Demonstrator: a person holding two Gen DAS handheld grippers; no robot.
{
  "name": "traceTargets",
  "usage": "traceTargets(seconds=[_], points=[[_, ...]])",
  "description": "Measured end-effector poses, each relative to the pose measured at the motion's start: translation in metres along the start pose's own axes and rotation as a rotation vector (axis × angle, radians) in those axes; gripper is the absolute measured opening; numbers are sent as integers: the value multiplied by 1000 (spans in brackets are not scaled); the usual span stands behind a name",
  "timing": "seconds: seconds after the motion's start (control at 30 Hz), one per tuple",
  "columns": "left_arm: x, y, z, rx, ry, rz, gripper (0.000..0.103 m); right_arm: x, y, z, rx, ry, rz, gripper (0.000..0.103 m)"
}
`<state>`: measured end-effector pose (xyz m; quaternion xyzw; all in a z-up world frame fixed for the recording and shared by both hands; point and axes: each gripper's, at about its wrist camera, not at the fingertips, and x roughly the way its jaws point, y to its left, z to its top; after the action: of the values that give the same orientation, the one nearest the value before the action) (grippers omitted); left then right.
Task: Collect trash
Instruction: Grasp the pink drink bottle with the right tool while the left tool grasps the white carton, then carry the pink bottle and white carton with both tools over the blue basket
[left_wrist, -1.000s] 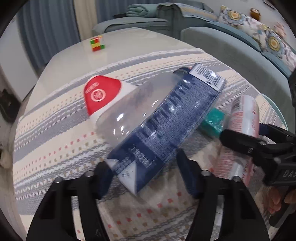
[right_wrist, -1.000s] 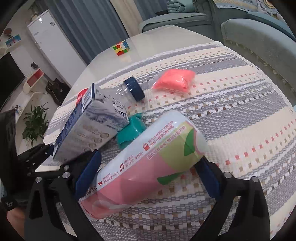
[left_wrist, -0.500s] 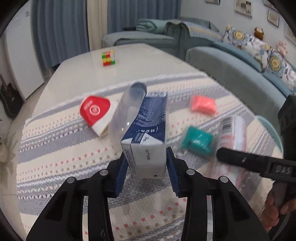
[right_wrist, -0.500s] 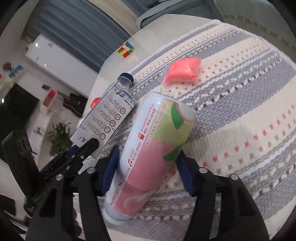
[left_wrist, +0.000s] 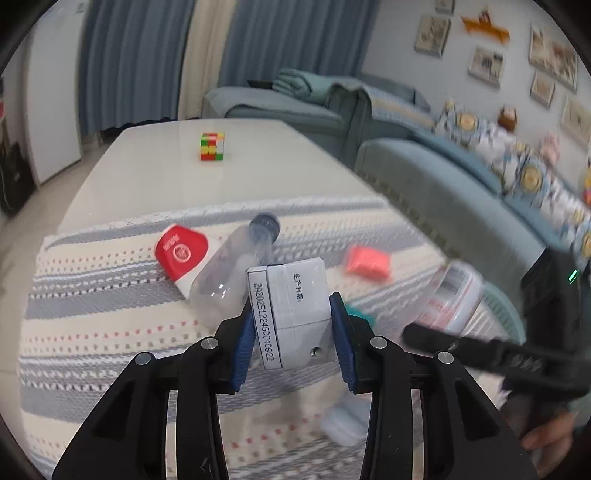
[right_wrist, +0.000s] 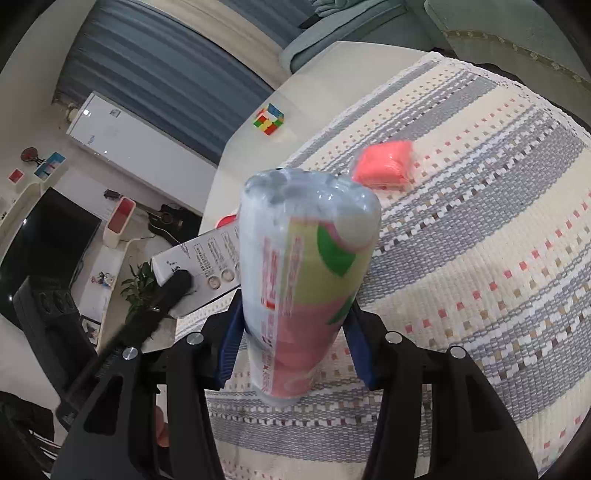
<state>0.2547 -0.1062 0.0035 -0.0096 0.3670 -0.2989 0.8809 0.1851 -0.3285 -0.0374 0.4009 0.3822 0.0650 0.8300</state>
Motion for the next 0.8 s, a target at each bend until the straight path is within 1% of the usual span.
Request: traceTargets(seconds=[0.13,0.23,0.43,0.5,0.6,0.77,0.8], points=[[-22,-1,10,-35,-60,-13,35,-10,7,1,-33,-27,6,46],[-35,-2,12,-45,-91,-11,35,-20,13,2,-67,-68,-19,46],[-56,-2,15,-85,-147,-18,35,-41,21,8,-88,-124,-16,46],[-59,-3,15,-95,-155,-31,35,-50,26,10,-116,-146,-9,46],[-64,-12,11,-69,-161,-35,35,-62,34,11,-155,-178,-10,46],[-61,-28,7,-35,-146,-54,35,-78,49,8,-236,-246,-60,46],[-59,-29,8,-33,-139,-55,35,-82,51,6,-257,-264,-81,46]])
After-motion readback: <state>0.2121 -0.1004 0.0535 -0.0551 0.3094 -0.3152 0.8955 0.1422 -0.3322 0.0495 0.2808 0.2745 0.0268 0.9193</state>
